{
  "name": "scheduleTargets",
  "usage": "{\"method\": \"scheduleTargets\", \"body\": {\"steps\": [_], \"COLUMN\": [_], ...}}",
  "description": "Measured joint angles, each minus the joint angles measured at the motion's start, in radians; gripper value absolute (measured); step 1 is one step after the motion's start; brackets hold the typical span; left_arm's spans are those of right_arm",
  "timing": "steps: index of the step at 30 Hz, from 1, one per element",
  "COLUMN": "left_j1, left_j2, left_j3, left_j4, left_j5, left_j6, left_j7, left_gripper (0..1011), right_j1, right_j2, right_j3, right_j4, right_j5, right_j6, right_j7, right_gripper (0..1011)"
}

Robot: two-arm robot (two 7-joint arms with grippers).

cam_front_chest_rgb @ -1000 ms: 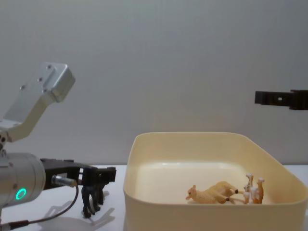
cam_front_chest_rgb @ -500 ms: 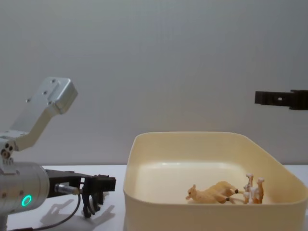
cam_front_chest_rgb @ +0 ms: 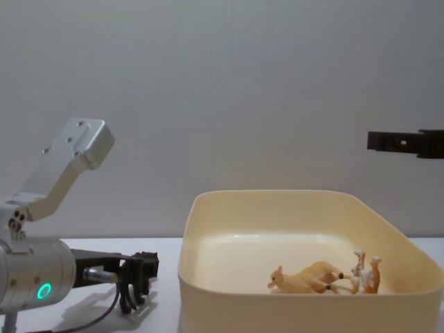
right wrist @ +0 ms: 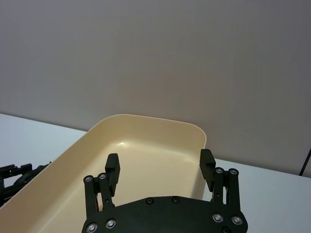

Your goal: Pick up the toy alternately with two hands and place it into the central storage box.

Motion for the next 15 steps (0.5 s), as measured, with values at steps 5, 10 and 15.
{"method": "scheduleTargets", "body": {"steps": [5, 10, 15], "left_j1": [-0.003, -0.005, -0.006], "left_j2": [-0.003, -0.004, -0.004], "left_j3": [0.0, 0.0, -0.001], "left_j4": [0.006, 0.009, 0.01], "left_j5": [0.0, 0.0, 0.005], "left_j6": [0.0, -0.001, -0.004], "left_j7": [-0.002, -0.004, -0.005], "left_gripper": [473, 339, 302], "right_j1": [0.0, 0.0, 0.0], "right_j2": [0.0, 0.0, 0.0], "right_j3": [0.0, 0.0, 0.0], "right_j4": [0.0, 0.0, 0.0], "right_j5": [0.0, 0.0, 0.0], "right_j6": [0.0, 0.0, 0.0], "right_j7": [0.0, 0.0, 0.0], "right_gripper": [1001, 1001, 1001]}}
